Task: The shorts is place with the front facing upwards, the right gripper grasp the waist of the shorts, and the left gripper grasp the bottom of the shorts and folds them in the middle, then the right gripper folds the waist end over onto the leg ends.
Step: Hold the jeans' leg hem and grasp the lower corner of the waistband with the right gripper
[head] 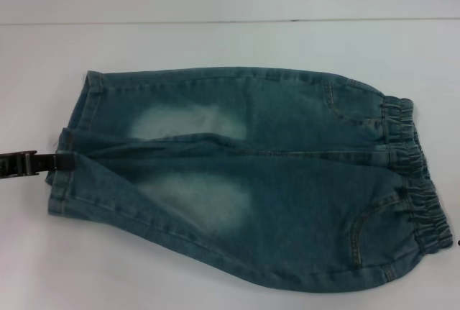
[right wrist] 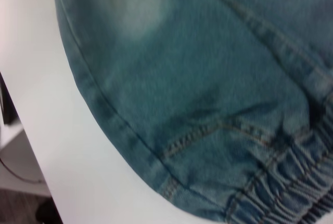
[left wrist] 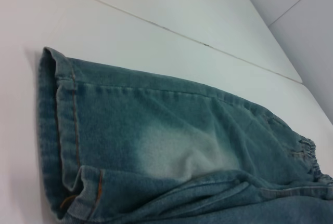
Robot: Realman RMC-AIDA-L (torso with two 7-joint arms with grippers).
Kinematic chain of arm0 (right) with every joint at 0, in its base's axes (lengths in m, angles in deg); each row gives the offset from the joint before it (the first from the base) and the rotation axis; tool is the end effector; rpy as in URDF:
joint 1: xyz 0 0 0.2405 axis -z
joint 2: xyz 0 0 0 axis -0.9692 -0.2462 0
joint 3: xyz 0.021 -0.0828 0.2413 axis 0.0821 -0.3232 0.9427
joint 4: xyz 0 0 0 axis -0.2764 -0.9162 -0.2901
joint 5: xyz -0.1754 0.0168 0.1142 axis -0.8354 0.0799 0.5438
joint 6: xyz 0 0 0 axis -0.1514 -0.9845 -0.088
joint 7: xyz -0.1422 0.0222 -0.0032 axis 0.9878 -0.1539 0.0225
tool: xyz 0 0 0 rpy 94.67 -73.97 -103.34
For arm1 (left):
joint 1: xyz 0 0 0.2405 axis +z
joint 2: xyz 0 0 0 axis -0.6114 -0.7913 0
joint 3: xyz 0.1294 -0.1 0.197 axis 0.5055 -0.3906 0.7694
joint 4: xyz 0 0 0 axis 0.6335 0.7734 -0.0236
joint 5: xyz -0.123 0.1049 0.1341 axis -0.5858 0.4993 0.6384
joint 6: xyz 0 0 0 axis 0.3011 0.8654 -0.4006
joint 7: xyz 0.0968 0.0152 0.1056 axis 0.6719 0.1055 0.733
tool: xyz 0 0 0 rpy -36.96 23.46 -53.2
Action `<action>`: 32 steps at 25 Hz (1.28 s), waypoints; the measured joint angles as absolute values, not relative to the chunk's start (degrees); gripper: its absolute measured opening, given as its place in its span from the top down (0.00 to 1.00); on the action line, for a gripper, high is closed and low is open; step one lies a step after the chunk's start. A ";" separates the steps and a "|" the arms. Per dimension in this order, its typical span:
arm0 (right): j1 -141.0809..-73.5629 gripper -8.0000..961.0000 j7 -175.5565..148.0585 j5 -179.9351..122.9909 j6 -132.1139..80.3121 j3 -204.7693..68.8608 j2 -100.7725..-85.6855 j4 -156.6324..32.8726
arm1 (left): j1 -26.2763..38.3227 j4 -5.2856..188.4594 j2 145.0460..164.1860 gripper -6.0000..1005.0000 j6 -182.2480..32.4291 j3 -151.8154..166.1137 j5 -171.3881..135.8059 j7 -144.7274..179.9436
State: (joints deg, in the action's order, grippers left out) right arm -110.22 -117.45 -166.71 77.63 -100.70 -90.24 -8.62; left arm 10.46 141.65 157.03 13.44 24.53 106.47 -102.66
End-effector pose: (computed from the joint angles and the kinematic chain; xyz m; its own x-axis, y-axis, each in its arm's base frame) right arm 0.2943 0.3102 0.1011 0.7267 -0.6564 0.2027 -0.6476 -0.7530 -0.1166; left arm -0.3220 0.3071 0.0695 0.3247 0.8349 0.4444 0.9388 -0.3417 -0.0439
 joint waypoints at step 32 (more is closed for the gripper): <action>-113.59 0.09 -116.87 -171.80 71.02 -103.31 -94.01 -14.67 | 9.73 139.74 156.87 0.99 13.32 24.51 105.47 -101.17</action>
